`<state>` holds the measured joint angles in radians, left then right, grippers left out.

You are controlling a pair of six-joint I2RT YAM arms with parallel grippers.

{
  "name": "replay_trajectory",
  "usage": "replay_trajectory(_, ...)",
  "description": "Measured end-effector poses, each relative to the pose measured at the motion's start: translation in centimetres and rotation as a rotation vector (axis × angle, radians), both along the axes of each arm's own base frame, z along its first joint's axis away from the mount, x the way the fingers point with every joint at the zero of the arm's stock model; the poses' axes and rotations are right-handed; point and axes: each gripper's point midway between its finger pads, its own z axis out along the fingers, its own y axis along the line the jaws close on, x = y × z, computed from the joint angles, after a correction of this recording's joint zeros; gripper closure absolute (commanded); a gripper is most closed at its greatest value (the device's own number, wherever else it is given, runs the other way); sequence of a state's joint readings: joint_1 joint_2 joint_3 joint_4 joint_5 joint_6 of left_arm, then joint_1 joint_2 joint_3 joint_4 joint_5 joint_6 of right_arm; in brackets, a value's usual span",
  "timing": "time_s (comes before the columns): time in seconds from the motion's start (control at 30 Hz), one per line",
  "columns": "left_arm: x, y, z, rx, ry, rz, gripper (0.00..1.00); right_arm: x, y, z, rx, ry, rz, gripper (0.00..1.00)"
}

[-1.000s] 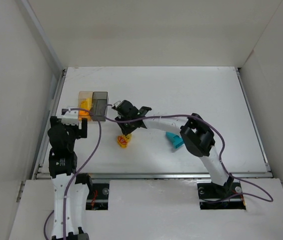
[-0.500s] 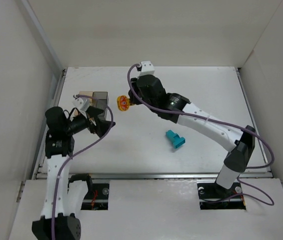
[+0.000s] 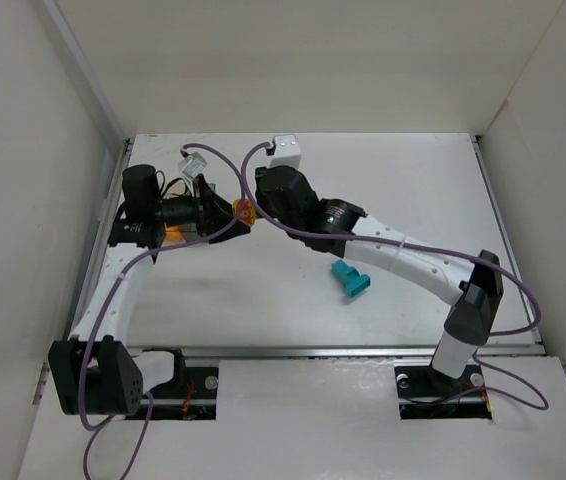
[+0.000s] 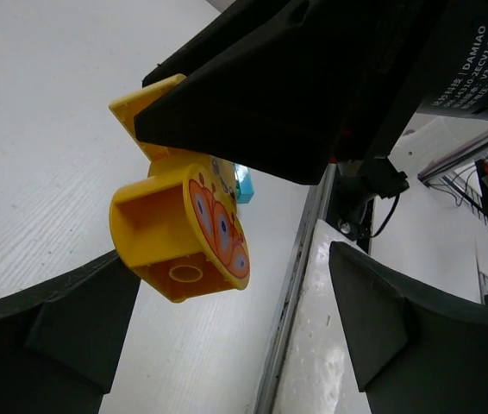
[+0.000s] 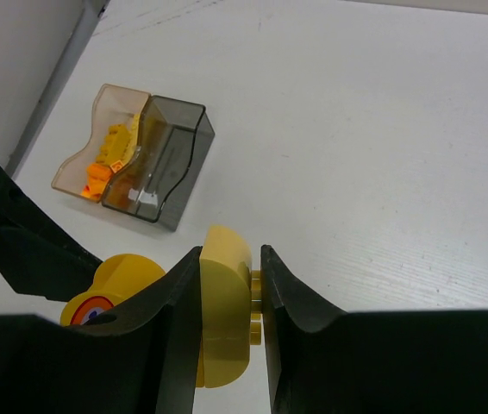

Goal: Sort the legos into containers by color

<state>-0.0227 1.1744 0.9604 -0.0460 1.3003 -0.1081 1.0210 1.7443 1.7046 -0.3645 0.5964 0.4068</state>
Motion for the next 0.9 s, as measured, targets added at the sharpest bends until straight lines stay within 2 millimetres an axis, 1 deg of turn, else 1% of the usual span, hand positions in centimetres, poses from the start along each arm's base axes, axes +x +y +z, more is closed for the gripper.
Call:
replay_trajectory(0.07, 0.0, -0.2, -0.1, 0.004, 0.008, -0.001, 0.23, 0.1, 0.0, 0.2, 0.004, -0.008, -0.001, 1.00)
replay_trajectory(0.1, 0.2, -0.3, -0.2, 0.009, 0.011, 0.006, 0.35, 0.2, 0.1, 0.3, 0.006, -0.012, 0.000, 1.00)
replay_trajectory(0.2, 1.2, -0.4, -1.0, 0.035, 0.039, 0.047, 0.60, 0.2, 0.3, 0.6, 0.013, -0.022, 0.008, 1.00)
replay_trajectory(0.23, 1.6, -0.3, -1.4, 0.045, 0.055, 0.063, 0.72, 0.2, 0.4, 0.7, 0.014, -0.025, 0.012, 1.00)
replay_trajectory(0.33, 2.5, -0.4, -2.3, 0.058, 0.123, 0.074, 0.88, 0.6, 0.4, -0.1, -0.015, -0.024, 0.015, 1.00)
replay_trajectory(0.37, 2.7, -0.4, -2.5, 0.064, 0.143, 0.076, 1.00, 0.8, 0.4, -0.4, -0.023, -0.022, 0.014, 1.00)
replay_trajectory(0.43, 3.0, -0.5, -3.1, 0.070, 0.179, 0.074, 1.00, 1.2, 0.3, -1.0, -0.033, -0.018, 0.010, 1.00)
replay_trajectory(0.57, 3.0, -0.5, -4.0, 0.093, 0.212, 0.072, 1.00, 1.4, 0.0, -2.1, -0.046, -0.016, -0.006, 1.00)
replay_trajectory(0.73, 2.8, 0.7, -5.1, 0.164, 0.186, 0.112, 1.00, 1.9, -0.3, -4.2, -0.009, 0.022, -0.021, 1.00)
replay_trajectory(0.77, 3.0, 1.3, -5.2, 0.179, 0.168, 0.134, 1.00, 2.2, -1.1, -5.1, -0.018, 0.041, -0.037, 1.00)
replay_trajectory(0.83, 3.4, 2.5, -5.1, 0.208, 0.131, 0.179, 1.00, 3.5, -3.4, -7.2, -0.046, 0.085, -0.088, 1.00)
replay_trajectory(0.9, 3.5, 3.3, -4.8, 0.229, 0.094, 0.208, 1.00, 4.7, -6.2, -9.4, -0.084, 0.129, -0.147, 1.00)
